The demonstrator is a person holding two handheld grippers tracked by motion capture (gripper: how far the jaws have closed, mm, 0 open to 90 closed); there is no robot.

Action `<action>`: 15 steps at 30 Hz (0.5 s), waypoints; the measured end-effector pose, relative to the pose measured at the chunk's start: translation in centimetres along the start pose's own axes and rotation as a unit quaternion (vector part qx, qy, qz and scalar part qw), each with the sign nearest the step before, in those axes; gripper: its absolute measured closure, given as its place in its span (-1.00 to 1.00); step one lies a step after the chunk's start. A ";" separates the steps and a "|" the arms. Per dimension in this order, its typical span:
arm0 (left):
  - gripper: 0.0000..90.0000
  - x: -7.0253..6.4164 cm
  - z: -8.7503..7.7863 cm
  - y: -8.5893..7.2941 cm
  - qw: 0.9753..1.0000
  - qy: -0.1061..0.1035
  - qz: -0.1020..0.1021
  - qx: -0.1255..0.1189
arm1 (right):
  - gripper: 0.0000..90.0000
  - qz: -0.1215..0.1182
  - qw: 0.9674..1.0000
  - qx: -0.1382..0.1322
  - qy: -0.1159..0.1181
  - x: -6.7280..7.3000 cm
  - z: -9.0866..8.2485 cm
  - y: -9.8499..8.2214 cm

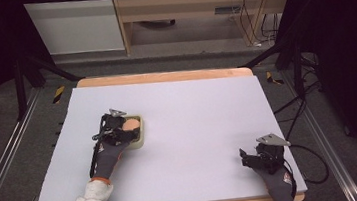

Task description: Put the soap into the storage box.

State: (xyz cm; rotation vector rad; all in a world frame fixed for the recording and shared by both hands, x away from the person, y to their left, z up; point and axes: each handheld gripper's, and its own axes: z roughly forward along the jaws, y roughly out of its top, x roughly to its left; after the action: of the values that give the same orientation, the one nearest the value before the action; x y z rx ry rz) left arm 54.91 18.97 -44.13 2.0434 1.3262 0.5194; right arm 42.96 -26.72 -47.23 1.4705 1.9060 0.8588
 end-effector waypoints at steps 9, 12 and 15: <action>-0.34 -0.6 -1.4 0.2 1.000 -0.013 0.005 -0.021 | -0.78 0.002 1.000 -0.003 -0.001 -0.1 -0.1 0.0; -0.35 -0.8 -1.9 0.1 0.999 -0.021 0.008 -0.026 | -0.78 0.000 1.000 -0.005 -0.002 -0.2 -0.2 0.0; -0.36 -1.0 -2.5 -0.1 0.999 -0.026 0.013 -0.033 | -0.78 0.002 1.000 -0.006 -0.003 -0.3 -0.2 -0.1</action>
State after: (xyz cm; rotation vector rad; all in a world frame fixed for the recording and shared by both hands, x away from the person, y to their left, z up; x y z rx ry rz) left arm 52.91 18.83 -42.38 2.0094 1.2382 0.5120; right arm 42.82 -27.04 -47.12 1.4690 1.8914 0.8636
